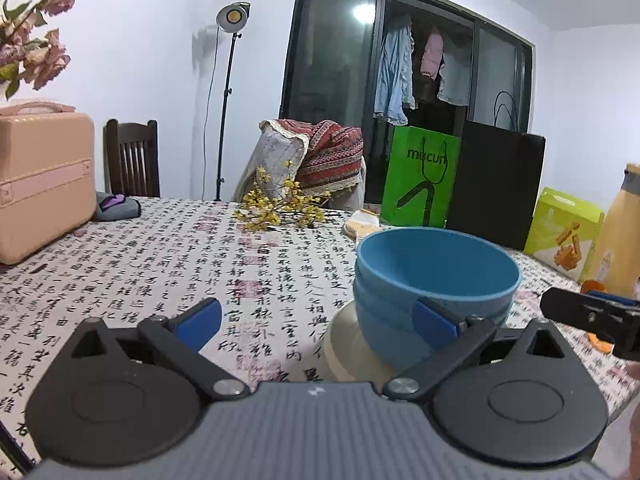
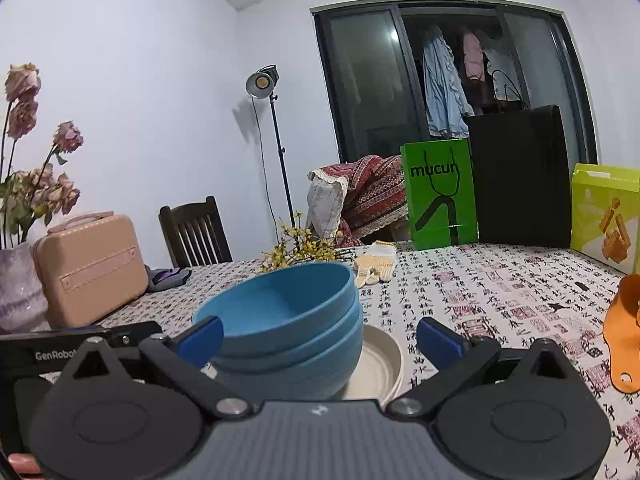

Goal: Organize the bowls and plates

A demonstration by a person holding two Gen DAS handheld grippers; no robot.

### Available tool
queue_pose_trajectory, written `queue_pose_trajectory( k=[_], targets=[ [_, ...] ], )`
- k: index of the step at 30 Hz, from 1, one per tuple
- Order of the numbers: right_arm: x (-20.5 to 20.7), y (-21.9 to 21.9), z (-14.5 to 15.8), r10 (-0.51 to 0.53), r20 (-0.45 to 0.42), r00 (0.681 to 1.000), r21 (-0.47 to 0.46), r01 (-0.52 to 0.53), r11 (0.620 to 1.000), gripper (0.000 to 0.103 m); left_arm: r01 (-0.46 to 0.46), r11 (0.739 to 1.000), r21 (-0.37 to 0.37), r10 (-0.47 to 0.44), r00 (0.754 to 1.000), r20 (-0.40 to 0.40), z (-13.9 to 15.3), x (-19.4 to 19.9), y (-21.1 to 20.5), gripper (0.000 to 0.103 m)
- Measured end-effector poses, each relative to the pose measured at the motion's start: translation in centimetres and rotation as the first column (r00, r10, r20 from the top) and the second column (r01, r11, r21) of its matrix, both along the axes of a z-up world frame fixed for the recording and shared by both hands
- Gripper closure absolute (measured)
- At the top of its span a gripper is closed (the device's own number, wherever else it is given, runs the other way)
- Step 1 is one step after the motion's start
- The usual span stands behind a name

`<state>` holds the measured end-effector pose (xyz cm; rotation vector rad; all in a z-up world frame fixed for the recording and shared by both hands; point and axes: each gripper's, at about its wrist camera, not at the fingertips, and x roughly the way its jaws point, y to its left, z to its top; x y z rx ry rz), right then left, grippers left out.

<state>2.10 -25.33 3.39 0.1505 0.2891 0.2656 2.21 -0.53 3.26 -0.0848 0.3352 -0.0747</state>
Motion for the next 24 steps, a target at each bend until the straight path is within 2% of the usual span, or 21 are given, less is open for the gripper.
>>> queue_pose_trajectory(
  k=[4, 7, 17, 24],
  targets=[
    [-0.9, 0.0, -0.5, -0.006, 0.009, 1.000, -0.014, 0.006, 1.000, 0.000, -0.008, 1.000, 0.026, 0.007, 1.000, 0.009, -0.7, -0.8, 0.0, 0.000],
    [-1.5, -0.1, -0.6, -0.017, 0.017, 1.000, -0.042, 0.017, 0.999, 0.000, 0.004, 1.000, 0.019, -0.004, 1.000, -0.009, -1.0, -1.0, 0.2, 0.000],
    [-3.4, -0.5, -1.9, -0.039, 0.031, 0.999, -0.078, 0.041, 0.996, 0.000, 0.011, 1.000, 0.013, -0.011, 1.000, 0.013, -1.7, -2.3, 0.7, 0.000],
    [-4.5, -0.8, -3.1, -0.045, 0.032, 0.998, -0.071, 0.047, 0.996, 0.000, 0.002, 0.999, 0.034, -0.002, 1.000, -0.002, -3.0, -2.9, 1.0, 0.000]
  ],
)
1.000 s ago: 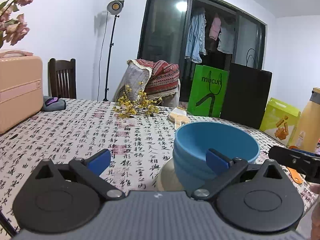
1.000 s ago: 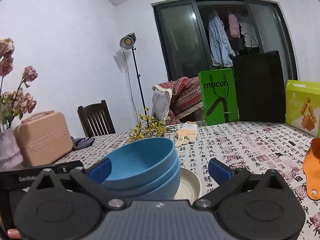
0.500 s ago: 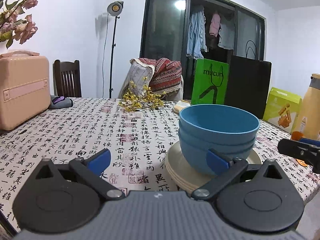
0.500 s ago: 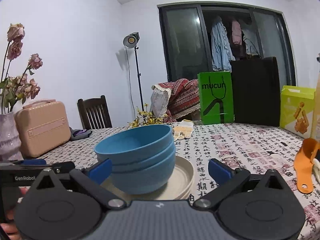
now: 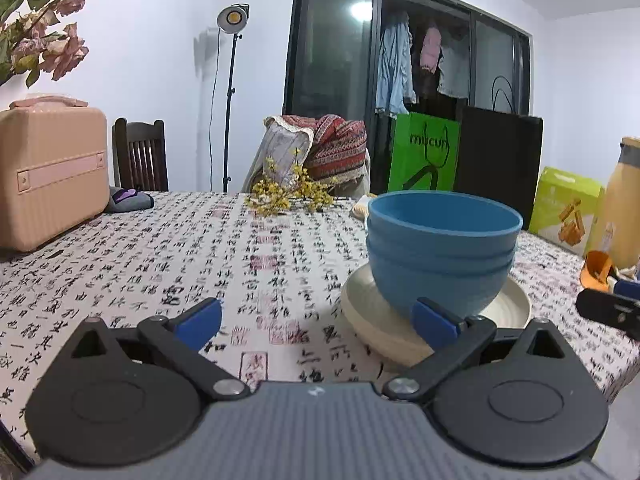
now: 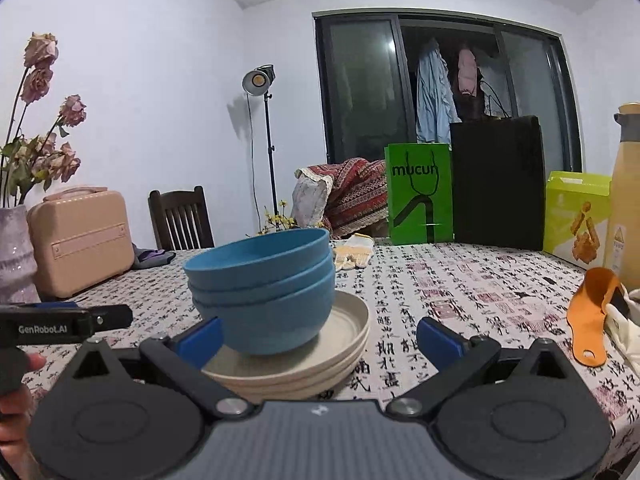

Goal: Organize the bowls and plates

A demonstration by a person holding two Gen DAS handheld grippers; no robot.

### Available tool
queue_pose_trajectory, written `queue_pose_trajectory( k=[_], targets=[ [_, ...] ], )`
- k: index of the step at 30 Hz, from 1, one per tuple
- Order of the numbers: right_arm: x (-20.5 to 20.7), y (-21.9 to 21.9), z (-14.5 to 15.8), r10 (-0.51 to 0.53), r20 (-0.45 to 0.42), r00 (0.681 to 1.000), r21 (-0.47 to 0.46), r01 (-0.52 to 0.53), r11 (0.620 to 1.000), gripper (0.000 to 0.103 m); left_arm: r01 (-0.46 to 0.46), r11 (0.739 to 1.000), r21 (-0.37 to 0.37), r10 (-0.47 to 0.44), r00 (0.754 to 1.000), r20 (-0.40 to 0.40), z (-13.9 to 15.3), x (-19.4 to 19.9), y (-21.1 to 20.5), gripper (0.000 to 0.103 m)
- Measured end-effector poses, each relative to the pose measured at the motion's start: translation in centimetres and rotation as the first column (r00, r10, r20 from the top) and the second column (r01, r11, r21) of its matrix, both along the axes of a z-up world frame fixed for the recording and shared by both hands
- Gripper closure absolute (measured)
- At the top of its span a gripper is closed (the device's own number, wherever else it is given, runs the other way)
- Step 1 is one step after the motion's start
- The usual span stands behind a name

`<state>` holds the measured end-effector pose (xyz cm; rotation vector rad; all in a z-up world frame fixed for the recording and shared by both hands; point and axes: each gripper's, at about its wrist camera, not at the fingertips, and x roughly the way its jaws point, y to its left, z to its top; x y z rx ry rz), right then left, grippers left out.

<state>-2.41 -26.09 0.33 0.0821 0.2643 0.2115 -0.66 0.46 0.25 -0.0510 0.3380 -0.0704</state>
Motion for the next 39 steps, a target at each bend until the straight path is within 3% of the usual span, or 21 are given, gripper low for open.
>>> queue_pose_trajectory(
  k=[12, 39],
  targets=[
    [-1.4, 0.1, -1.7, -0.012, -0.015, 1.000, -0.020, 0.012, 1.000, 0.000, 0.025, 0.998, 0.059, -0.026, 1.000, 0.006, -1.8, -1.6, -0.6, 0.000],
    [-2.5, 0.3, -2.7, -0.023, -0.021, 1.000, -0.027, 0.022, 0.999, 0.000, 0.060, 0.995, 0.075, -0.062, 0.997, 0.034, -2.9, -3.1, -0.9, 0.000]
  ],
)
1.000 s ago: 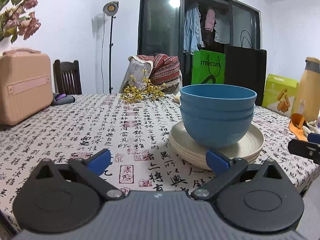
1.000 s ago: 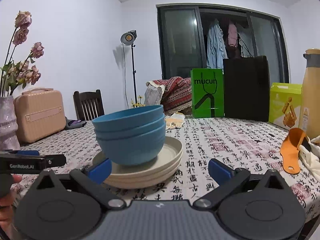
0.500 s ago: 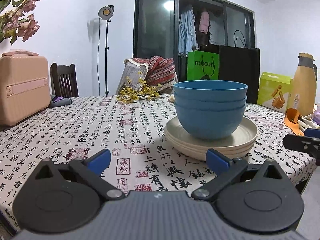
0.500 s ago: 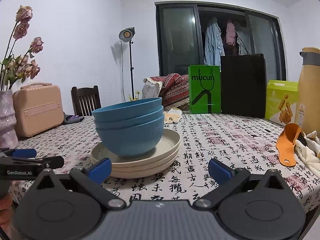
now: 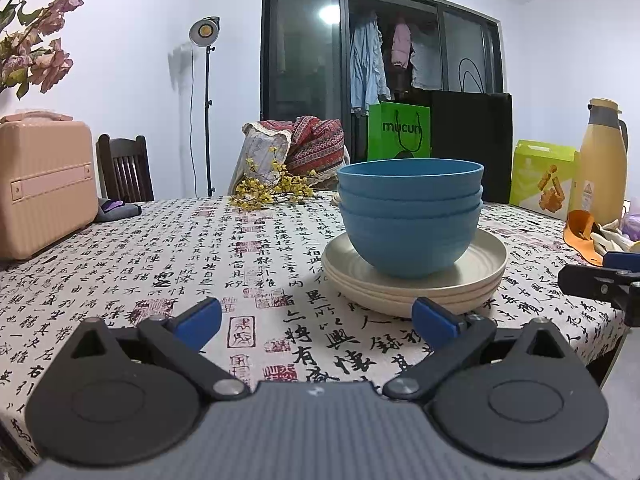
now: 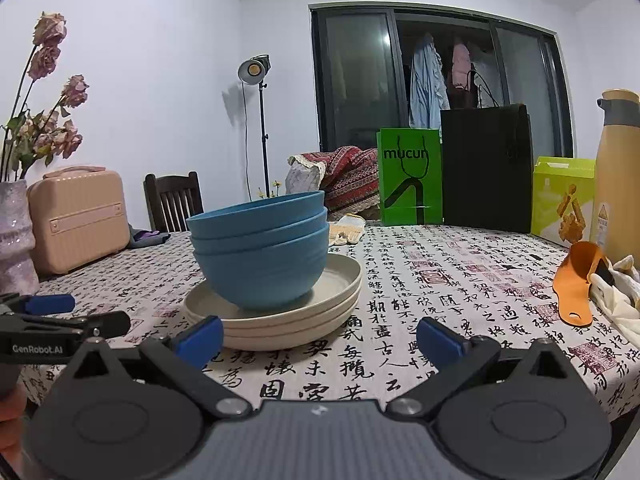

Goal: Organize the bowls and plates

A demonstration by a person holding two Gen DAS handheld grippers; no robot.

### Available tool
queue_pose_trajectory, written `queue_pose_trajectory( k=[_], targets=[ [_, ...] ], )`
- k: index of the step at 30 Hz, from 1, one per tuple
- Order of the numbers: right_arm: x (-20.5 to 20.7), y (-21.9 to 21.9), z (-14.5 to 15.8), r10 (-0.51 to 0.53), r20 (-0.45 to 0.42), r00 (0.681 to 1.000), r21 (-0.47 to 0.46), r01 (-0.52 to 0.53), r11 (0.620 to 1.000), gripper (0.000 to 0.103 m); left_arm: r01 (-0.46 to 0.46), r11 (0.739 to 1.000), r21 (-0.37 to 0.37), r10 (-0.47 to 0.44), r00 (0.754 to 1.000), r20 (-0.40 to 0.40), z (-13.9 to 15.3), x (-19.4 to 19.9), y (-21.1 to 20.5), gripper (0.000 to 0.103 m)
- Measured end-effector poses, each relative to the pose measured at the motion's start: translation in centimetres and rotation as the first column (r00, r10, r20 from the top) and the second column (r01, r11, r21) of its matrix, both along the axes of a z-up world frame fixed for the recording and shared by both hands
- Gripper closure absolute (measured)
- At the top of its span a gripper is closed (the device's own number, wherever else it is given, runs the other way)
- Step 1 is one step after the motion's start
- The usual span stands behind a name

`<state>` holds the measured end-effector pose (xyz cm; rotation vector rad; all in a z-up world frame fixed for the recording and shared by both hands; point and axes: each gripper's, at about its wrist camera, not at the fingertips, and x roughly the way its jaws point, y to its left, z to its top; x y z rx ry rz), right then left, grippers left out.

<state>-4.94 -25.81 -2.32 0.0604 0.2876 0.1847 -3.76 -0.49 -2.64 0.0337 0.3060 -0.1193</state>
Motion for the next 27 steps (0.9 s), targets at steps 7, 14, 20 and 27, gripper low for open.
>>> queue_pose_trajectory(
  k=[7, 14, 20, 27],
  targets=[
    [-0.06, 0.02, -0.01, 0.001, 0.000, 1.000, 0.002, -0.001, 1.000, 0.000, -0.003, 1.000, -0.001, 0.003, 1.000, -0.001, -0.11, -0.07, 0.03, 0.000],
    [-0.08, 0.04, -0.02, 0.001, -0.001, 1.000, 0.002, -0.001, 1.000, 0.000, -0.003, 1.000, -0.002, 0.003, 1.000, -0.003, -0.16, -0.10, 0.08, 0.000],
    [-0.03, 0.11, -0.07, 0.002, -0.002, 1.000, 0.001, -0.002, 1.000, 0.000, -0.002, 1.000, -0.002, 0.002, 1.000, -0.002, -0.16, -0.08, 0.12, 0.000],
    [0.01, 0.17, -0.18, 0.003, -0.003, 1.000, 0.003, -0.003, 1.000, 0.000, -0.002, 1.000, -0.001, 0.002, 1.000, -0.003, -0.19, -0.10, 0.14, 0.000]
  ],
)
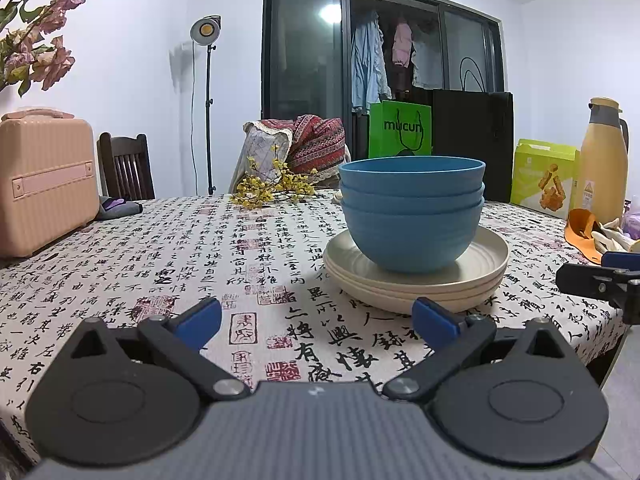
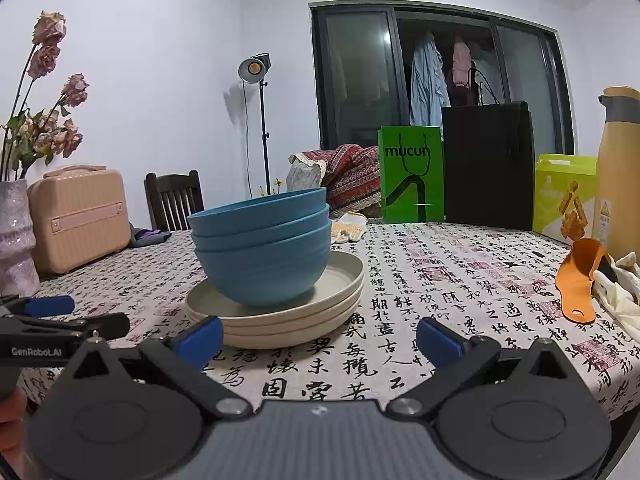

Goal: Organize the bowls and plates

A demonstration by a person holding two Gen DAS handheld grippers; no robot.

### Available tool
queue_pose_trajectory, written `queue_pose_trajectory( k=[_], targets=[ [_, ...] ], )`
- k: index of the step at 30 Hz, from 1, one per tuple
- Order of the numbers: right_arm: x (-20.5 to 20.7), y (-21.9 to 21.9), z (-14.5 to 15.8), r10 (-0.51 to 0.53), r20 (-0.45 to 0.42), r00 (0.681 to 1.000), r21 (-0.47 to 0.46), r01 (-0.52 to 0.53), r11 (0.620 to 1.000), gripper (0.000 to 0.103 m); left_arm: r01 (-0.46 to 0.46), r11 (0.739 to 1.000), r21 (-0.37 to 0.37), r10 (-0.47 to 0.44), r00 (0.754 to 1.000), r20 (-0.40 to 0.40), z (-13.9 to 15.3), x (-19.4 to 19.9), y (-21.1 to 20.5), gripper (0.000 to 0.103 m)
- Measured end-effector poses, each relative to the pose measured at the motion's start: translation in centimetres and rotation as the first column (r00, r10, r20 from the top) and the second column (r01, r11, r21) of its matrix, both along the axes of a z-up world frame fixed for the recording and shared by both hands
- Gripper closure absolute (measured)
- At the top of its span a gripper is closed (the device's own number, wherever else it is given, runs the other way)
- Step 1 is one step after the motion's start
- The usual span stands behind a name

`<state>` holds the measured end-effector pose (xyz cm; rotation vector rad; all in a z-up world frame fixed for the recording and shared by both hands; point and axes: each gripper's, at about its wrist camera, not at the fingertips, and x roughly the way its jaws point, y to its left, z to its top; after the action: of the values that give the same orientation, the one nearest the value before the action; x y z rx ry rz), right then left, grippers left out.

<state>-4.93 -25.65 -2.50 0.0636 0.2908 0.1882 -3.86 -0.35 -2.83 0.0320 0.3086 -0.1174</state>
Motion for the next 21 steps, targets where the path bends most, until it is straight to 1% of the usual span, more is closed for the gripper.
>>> queue_pose_trajectory(
  k=[21],
  targets=[
    [0.15, 0.07, -0.15, 0.000, -0.003, 1.000, 0.002, 0.000, 1.000, 0.000, 0.012, 1.000, 0.003, -0.012, 1.000, 0.001, -0.09, -0.01, -0.22, 0.000]
  ],
)
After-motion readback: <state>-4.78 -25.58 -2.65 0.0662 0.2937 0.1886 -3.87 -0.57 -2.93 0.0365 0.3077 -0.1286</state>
